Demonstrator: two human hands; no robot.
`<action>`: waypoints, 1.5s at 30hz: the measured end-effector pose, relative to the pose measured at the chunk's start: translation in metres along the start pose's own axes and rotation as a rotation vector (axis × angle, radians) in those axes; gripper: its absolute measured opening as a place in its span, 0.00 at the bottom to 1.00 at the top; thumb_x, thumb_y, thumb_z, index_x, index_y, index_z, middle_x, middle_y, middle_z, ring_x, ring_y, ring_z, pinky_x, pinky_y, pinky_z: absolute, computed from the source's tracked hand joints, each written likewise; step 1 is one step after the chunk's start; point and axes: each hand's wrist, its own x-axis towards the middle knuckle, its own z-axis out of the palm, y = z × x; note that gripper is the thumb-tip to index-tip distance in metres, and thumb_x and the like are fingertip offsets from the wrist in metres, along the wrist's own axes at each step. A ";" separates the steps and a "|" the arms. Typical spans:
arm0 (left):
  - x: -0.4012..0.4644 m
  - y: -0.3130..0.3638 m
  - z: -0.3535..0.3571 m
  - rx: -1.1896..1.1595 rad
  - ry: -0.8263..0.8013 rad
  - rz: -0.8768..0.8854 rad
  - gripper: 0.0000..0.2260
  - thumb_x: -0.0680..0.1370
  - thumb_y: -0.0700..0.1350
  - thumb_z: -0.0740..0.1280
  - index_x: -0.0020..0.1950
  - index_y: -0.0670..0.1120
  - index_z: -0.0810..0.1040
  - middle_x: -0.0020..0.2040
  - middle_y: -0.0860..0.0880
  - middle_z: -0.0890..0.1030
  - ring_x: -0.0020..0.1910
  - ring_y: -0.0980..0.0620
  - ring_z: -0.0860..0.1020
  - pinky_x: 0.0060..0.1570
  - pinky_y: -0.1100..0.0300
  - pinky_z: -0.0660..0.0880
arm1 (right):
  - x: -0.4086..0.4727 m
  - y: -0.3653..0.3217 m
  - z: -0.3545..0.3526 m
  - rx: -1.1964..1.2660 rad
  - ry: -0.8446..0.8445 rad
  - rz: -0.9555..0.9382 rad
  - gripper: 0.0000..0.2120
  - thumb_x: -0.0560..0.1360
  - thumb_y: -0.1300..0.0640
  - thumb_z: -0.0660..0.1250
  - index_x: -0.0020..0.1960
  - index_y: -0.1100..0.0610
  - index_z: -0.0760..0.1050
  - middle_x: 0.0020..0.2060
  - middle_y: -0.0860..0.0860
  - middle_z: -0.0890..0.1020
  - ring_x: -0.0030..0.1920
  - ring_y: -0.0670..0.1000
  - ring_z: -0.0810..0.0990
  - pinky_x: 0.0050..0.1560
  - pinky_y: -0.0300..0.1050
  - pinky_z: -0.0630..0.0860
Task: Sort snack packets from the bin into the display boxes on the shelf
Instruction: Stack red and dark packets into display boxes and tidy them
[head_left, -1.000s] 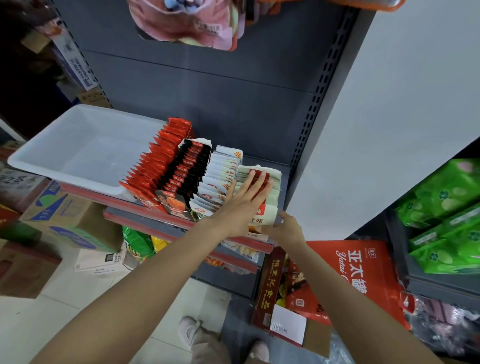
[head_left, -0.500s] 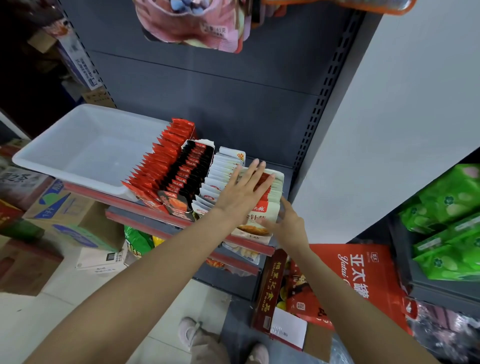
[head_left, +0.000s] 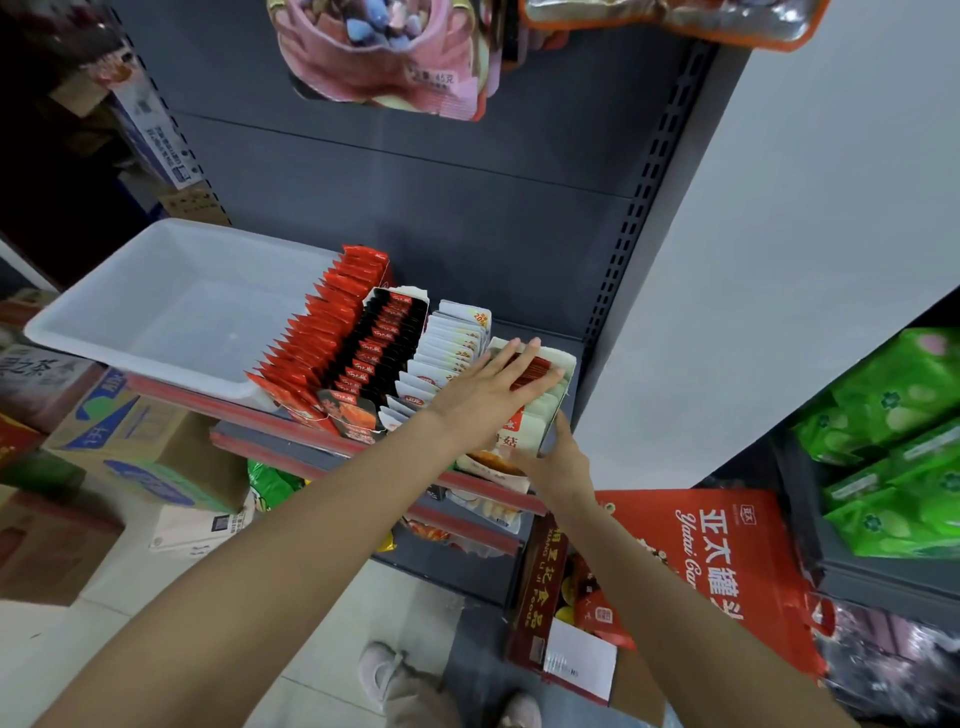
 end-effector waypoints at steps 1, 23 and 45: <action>0.000 0.000 -0.002 -0.013 -0.020 0.000 0.49 0.72 0.32 0.69 0.76 0.56 0.36 0.76 0.43 0.35 0.76 0.43 0.37 0.75 0.48 0.46 | 0.000 -0.002 0.000 0.007 0.002 0.001 0.38 0.70 0.51 0.73 0.74 0.50 0.57 0.59 0.48 0.78 0.55 0.49 0.77 0.55 0.47 0.77; -0.020 -0.068 0.008 -0.446 0.010 -0.316 0.24 0.83 0.56 0.45 0.77 0.54 0.41 0.77 0.48 0.37 0.75 0.50 0.35 0.73 0.53 0.38 | 0.004 -0.063 -0.001 -0.274 0.062 -0.287 0.36 0.76 0.41 0.60 0.77 0.44 0.44 0.74 0.49 0.46 0.72 0.52 0.61 0.69 0.47 0.67; -0.046 -0.115 -0.011 -0.193 -0.147 -0.002 0.40 0.74 0.55 0.68 0.77 0.55 0.47 0.78 0.48 0.42 0.77 0.50 0.44 0.73 0.45 0.51 | -0.014 -0.096 0.031 -1.053 0.009 -0.273 0.47 0.72 0.32 0.58 0.77 0.53 0.37 0.76 0.56 0.38 0.76 0.55 0.36 0.75 0.56 0.40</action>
